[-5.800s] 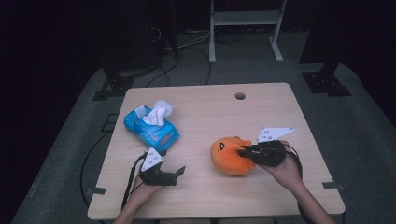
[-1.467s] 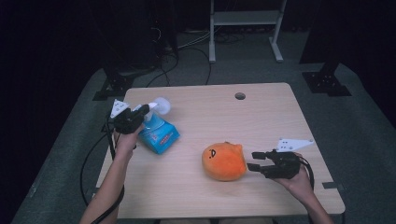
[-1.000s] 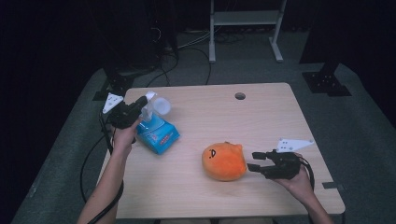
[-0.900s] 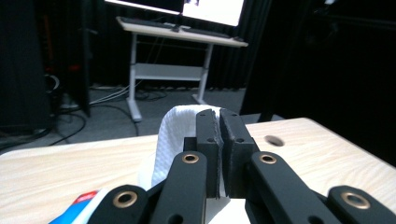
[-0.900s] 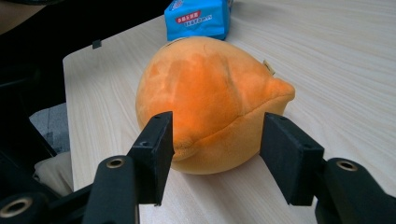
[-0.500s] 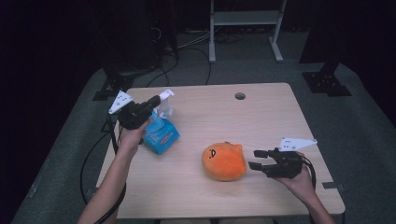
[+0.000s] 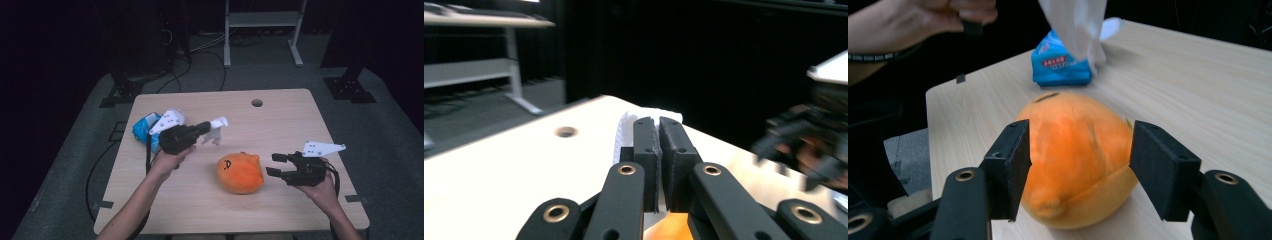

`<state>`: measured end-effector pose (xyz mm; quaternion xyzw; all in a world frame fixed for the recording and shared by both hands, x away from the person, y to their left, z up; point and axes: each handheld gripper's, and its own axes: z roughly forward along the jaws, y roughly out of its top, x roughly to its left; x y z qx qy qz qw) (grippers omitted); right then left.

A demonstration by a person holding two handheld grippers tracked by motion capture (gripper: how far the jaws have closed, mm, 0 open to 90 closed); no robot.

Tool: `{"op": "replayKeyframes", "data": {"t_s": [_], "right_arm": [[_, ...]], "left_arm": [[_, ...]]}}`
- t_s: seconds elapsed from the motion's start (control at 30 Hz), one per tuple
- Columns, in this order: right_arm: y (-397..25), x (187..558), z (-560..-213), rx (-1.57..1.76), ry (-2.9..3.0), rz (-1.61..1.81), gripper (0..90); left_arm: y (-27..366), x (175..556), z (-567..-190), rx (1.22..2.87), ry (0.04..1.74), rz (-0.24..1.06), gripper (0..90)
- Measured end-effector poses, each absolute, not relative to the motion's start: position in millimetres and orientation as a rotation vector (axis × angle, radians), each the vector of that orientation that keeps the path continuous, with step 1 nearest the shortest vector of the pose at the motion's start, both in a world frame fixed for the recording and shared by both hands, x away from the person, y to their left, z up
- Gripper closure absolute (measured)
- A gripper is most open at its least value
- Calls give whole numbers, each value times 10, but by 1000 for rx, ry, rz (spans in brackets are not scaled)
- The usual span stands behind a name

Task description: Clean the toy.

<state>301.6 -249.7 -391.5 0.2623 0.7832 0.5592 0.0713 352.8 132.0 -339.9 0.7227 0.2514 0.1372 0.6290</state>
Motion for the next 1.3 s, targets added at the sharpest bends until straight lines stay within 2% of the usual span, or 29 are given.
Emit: {"op": "replayKeyframes", "data": {"t_s": [0.33, 0.63, 0.83, 0.87, 0.9, 1.0, 1.03, 1.07, 1.17, 1.3], "right_arm": [[-2413, 3030, -3729, 707, 2323, 1716, 346], [-2236, 3110, -3716, 617, 2419, 1713, 338], [-2227, 3189, -3896, 653, 2512, 1716, 415], [-2188, 3194, -3952, 652, 2541, 1683, 476], [-2188, 3194, -3952, 652, 2541, 1683, 476], [-2118, 3197, -4013, 663, 2578, 1633, 642], [-2085, 3195, -4041, 653, 2613, 1572, 790], [-2076, 3190, -4048, 652, 2621, 1563, 827], [-2098, 3161, -4031, 641, 2620, 1546, 851], [-2198, 3110, -3974, 636, 2610, 1554, 850]], "left_arm": [[782, 3198, -3582, 1772, 388, 147, 863], [657, 3018, -3778, 1849, 303, 77, 858], [643, 2954, -3987, 1901, 293, 35, 835], [624, 2945, -4046, 1916, 299, 30, 829], [624, 2945, -4046, 1916, 299, 30, 824], [624, 2939, -4089, 1914, 303, 20, 790], [647, 2933, -4079, 1901, 307, 22, 747], [668, 2932, -4066, 1894, 305, 27, 741], [756, 2936, -4024, 1866, 323, 51, 692], [879, 2977, -3993, 1839, 357, 88, 670]]}}
